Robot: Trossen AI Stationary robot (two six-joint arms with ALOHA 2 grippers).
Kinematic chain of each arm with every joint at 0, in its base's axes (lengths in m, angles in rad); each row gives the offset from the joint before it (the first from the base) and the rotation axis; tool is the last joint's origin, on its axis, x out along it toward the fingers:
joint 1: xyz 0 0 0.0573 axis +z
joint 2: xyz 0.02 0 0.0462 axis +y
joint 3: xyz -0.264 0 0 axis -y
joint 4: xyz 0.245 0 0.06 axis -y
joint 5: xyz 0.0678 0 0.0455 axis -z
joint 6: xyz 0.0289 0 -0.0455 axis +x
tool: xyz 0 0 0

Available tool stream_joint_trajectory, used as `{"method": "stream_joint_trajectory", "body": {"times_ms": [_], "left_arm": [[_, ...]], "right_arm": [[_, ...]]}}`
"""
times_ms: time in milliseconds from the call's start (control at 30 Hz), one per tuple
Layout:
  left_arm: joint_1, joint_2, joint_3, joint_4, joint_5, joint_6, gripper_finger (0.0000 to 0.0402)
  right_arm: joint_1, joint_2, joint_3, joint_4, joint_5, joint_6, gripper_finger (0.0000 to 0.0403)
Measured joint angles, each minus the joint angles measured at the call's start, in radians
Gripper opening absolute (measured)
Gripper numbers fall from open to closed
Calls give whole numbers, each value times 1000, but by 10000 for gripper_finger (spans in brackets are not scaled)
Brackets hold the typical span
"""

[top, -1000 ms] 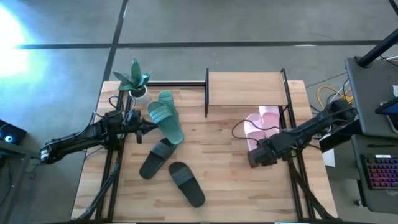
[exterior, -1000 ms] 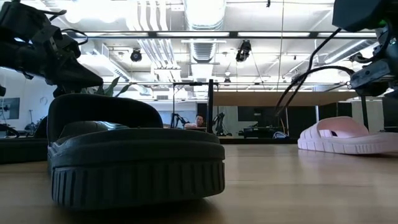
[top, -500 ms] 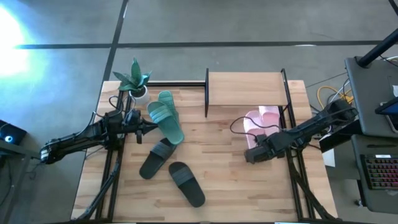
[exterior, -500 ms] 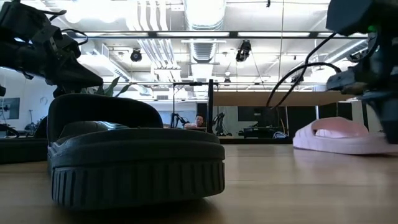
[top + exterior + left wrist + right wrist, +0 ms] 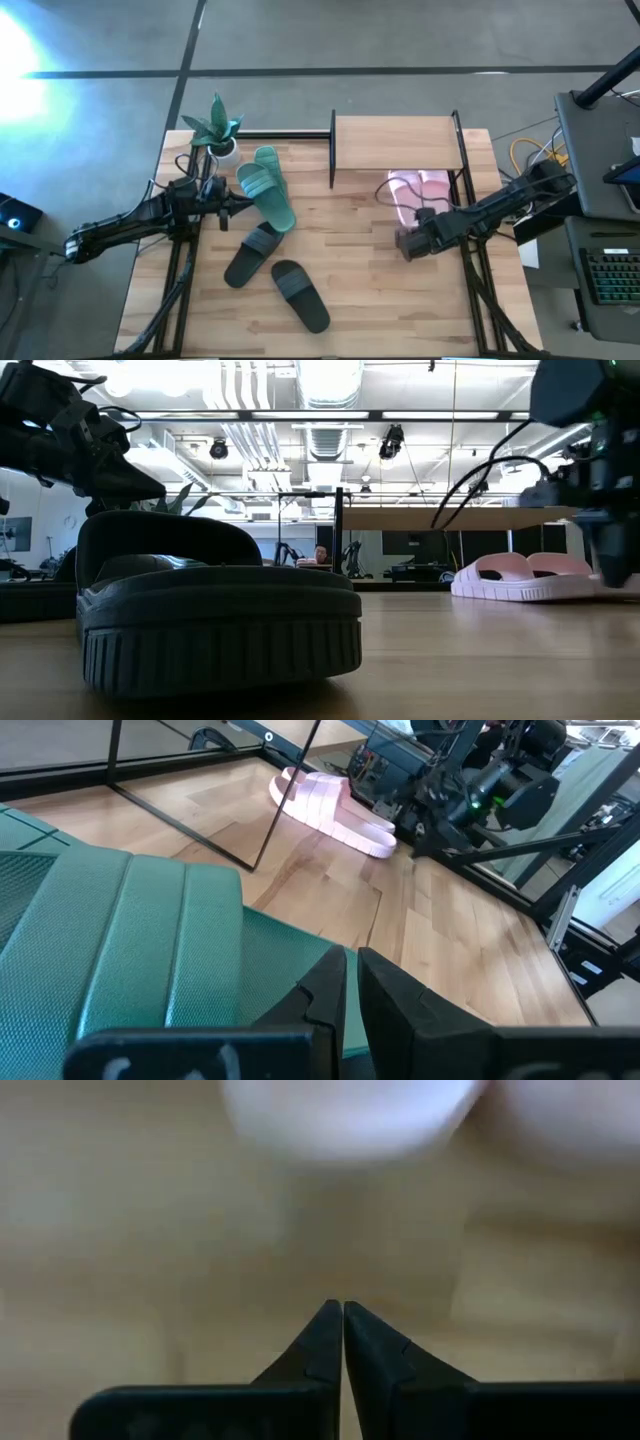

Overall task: Pick and place slides into the shelf
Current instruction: Adjust the pink slides under the shelf

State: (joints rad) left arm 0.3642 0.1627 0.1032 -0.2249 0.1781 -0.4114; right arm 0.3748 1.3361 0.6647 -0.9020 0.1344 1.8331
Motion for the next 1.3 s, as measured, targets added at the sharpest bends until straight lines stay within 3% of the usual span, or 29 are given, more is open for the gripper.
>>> {"method": "stream_joint_trajectory", "body": {"times_ms": [100,200,300,467,733,800,933,1300], "left_arm": [[0,0,0,0,0,0,15],[0,0,0,1,0,0,15],[0,-1,0,-1,0,0,15],[0,0,0,0,0,0,15],[0,0,0,0,0,0,15],[0,0,0,-1,0,0,15],[0,0,0,0,0,0,15],[0,0,0,1,0,0,15]], "right_arm": [[0,3,13,-3,-190,-127,9],[1,5,10,-12,-234,-120,9],[-2,5,4,51,-173,-120,9],[-36,5,5,334,-83,-314,9],[-104,90,51,312,345,-564,9],[-132,127,65,311,362,-670,9],[-190,217,95,308,300,-770,9],[-243,378,153,212,360,-588,9]]}}
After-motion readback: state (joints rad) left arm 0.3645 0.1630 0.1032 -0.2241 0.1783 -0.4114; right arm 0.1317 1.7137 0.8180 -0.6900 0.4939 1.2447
